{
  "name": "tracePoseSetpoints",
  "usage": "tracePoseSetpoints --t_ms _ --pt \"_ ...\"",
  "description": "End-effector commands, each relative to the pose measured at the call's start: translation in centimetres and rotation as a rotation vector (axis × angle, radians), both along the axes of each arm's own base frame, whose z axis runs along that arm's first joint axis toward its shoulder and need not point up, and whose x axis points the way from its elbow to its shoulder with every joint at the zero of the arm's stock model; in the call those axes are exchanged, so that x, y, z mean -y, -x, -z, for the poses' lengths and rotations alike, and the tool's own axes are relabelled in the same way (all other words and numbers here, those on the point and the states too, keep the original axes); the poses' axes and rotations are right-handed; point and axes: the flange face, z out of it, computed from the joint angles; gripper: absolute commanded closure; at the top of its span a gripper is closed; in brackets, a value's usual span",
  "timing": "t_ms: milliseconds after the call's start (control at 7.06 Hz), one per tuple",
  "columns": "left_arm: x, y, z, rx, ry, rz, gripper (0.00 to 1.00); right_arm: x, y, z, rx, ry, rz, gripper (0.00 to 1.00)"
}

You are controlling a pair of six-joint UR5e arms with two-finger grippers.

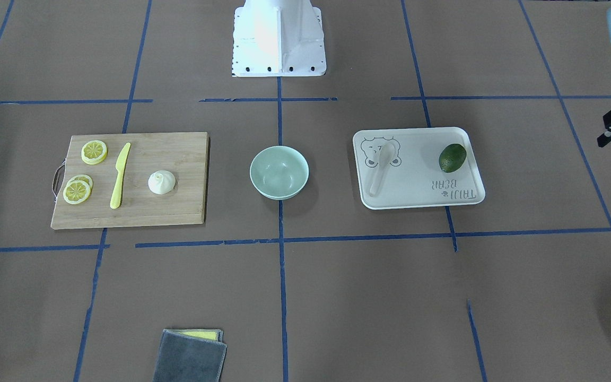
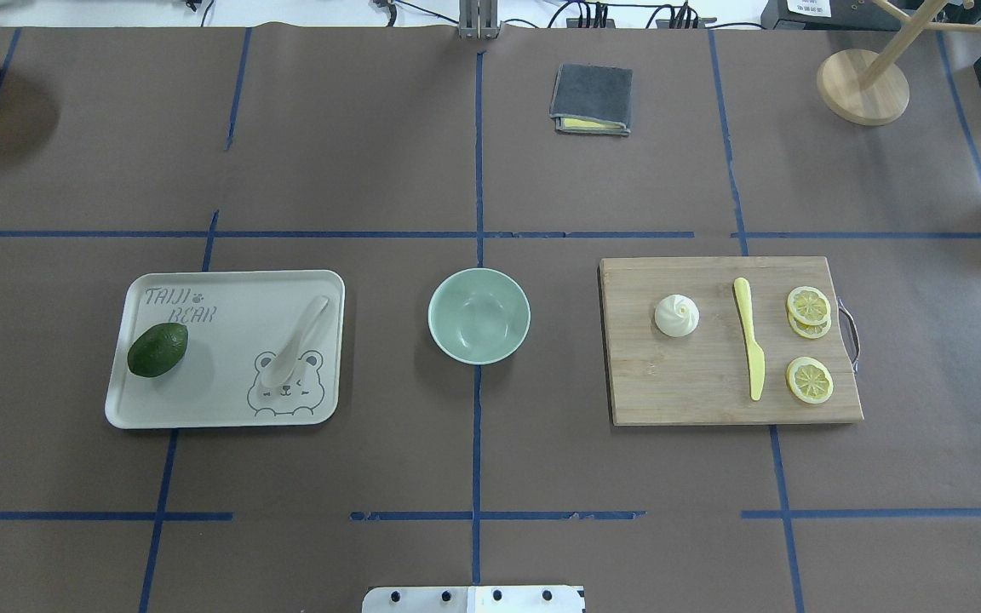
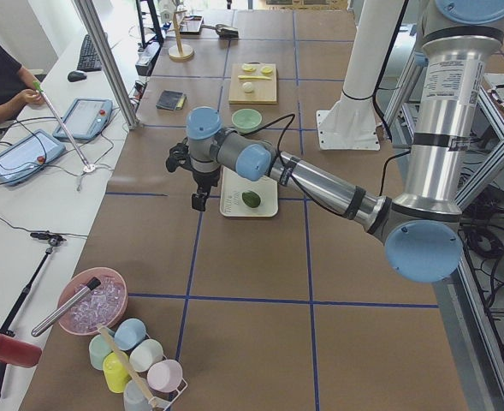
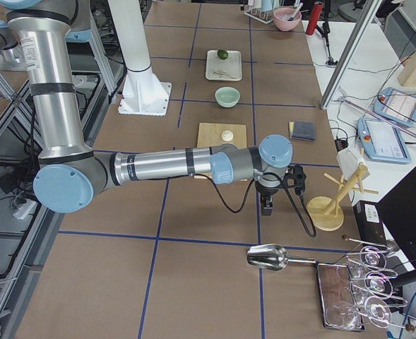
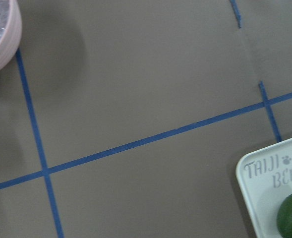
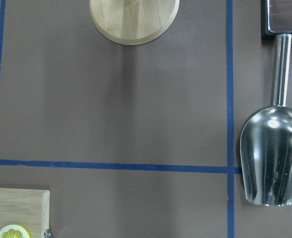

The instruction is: Put spoon and bun in bowl

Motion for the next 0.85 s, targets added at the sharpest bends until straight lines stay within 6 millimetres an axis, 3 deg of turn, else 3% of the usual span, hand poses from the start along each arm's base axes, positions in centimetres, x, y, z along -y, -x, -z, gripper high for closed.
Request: tracePoseSetpoints --t_ms 0,283,425,708 --pt "-0.8 -6.9 3.8 -0.076 -0.005 -0.019 0.0 0.2 1.9 1.1 0.002 -0.018 0.028 0.0" --pt "-3.0 -14.9 5.7 -0.103 0.022 0.053 0.0 0.1 2.1 2.5 0.023 -0.006 0.007 0.0" --pt "-4.2 -17.9 6.2 -0.109 0.024 0.08 0.0 -0.2 2.9 4.2 0.069 0.017 -0.008 0.0" --pt "-5.5 -24.0 8.0 -0.097 0.039 0.109 0.0 -1.1 6.4 8.3 0.1 0.052 -0.024 0.0"
